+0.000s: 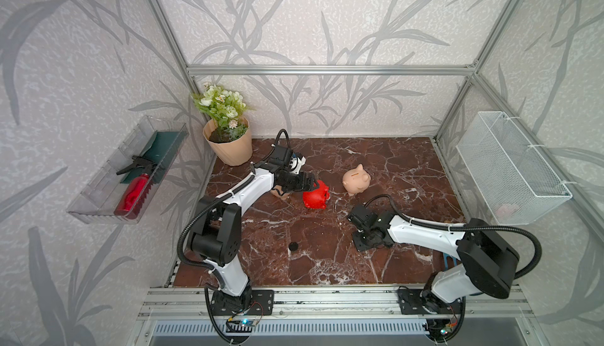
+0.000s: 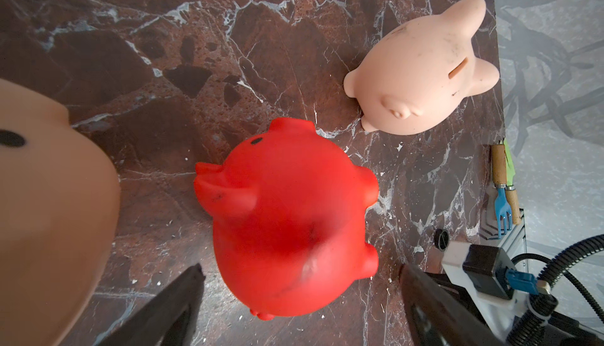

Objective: Close piggy banks
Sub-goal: Pick up the knob at the center of the board.

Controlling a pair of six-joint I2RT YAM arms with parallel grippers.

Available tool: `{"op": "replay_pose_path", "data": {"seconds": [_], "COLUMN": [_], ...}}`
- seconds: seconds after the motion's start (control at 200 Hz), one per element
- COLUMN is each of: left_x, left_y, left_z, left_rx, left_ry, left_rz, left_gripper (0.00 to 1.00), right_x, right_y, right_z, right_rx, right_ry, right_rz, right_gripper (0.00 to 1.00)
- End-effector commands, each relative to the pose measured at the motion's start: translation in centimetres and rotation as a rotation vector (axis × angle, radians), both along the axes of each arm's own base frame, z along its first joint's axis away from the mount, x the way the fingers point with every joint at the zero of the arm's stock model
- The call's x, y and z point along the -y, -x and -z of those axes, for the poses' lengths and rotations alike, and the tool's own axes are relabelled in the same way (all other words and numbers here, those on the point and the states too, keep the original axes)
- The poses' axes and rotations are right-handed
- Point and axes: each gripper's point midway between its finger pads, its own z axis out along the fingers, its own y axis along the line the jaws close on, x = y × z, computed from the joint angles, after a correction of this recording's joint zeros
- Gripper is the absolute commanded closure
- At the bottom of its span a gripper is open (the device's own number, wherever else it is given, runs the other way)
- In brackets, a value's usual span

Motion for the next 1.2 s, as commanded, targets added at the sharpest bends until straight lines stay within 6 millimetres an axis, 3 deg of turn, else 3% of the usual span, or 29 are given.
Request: {"op": "replay_pose_path", "data": {"seconds": [0.0, 0.36, 0.75, 0.93, 1.195], "left_x": [-0.1, -0.5, -1.0, -0.7, 0.4], "left_y": [0.6, 0.7, 1.1, 1.2, 1.5], "left_z": [-0.9, -0.8, -1.3, -1.5, -1.9], "left_rx": [0.019, 0.016, 0.031, 0.048, 0.087], "left_ry": [-0.001, -0.022, -0.048, -0.086, -0.147], "left_rz": [0.004, -0.004, -0.016, -0.016, -0.02], "left_gripper": [0.07, 0.07, 0.06, 0.07, 0.06], "right_x": [0.6, 1.3, 0.2, -0.7, -0.9], "right_y": [0.2, 0.8, 1.0, -0.2, -2.9], "right_z": [0.1, 0.6, 1.0, -1.5, -8.7], "right_rx": [-0.013, -0.03, -0.046, 0.037, 0.311], "right_ry": [0.048, 0.114, 0.078, 0.022, -0.109], "right_rz": [0.02, 0.026, -0.008, -0.033, -0.058], "right_gripper": [0.88, 0.89, 1.0, 1.0, 1.0]}}
